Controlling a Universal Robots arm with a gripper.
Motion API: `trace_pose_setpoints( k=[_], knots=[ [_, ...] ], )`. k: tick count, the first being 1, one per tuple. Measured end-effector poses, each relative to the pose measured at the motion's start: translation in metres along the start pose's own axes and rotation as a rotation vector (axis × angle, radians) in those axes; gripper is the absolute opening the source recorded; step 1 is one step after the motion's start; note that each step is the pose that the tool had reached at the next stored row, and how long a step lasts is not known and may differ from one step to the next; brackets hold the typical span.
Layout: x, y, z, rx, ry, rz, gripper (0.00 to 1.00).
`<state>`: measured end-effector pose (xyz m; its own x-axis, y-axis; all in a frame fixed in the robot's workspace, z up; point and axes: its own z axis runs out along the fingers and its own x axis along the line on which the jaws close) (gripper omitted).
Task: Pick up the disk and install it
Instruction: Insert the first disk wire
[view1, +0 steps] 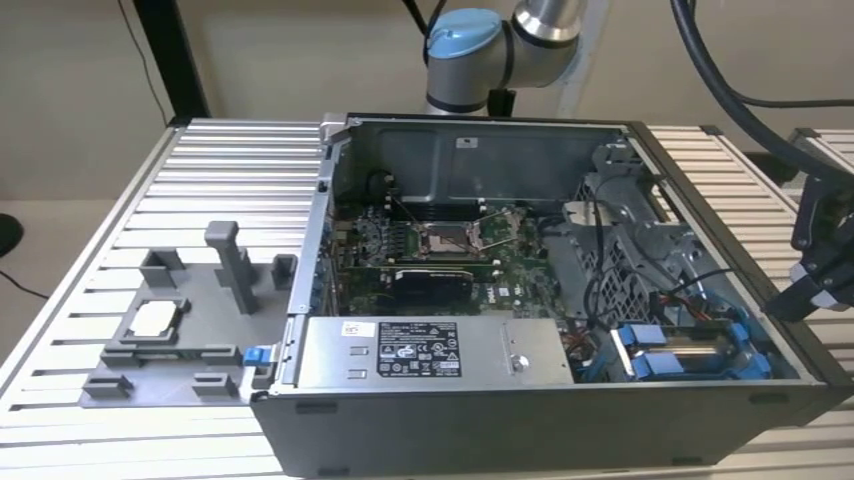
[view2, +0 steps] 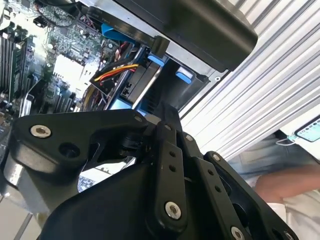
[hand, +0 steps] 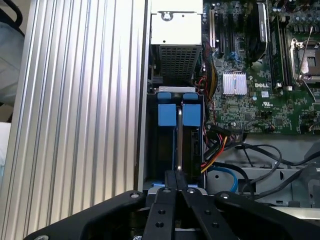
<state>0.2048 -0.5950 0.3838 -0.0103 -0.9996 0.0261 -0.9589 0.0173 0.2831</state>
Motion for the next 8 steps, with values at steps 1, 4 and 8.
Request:
trace_pose_setpoints(
  k=[1, 4, 8],
  knots=[
    [0.0, 0.0, 0.0, 0.0, 0.0, 0.0, 0.0],
    [0.0001, -0.0001, 0.0, 0.0, -0.0058, -0.002, 0.0],
    [0.0028, -0.0022, -0.0005, -0.0018, -0.0339, -0.01, 0.0]
  ],
)
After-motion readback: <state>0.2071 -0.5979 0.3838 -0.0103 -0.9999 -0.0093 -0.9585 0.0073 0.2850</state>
